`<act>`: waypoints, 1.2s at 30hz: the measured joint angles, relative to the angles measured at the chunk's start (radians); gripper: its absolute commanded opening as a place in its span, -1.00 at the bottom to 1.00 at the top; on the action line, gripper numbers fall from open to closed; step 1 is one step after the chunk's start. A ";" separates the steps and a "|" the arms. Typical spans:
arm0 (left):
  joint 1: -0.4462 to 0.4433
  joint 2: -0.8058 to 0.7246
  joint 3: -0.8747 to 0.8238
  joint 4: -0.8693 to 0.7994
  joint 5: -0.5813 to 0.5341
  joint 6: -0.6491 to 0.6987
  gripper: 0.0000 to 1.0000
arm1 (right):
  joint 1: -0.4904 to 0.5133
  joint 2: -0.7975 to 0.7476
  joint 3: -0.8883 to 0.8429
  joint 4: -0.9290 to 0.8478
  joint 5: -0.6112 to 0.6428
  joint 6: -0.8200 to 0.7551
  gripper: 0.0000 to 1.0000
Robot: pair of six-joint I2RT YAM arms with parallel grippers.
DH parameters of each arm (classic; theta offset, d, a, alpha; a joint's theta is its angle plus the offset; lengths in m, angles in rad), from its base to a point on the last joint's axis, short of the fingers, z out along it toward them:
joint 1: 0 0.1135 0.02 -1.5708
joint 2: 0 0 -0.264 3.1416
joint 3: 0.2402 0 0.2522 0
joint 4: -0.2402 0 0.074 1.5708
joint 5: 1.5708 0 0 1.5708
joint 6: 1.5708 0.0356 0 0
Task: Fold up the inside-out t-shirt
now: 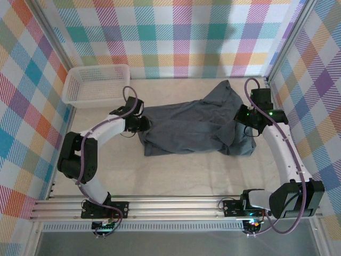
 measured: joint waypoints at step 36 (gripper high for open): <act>0.033 0.159 0.122 -0.064 0.018 0.132 -0.36 | -0.001 0.000 0.000 0.001 -0.026 0.000 -1.00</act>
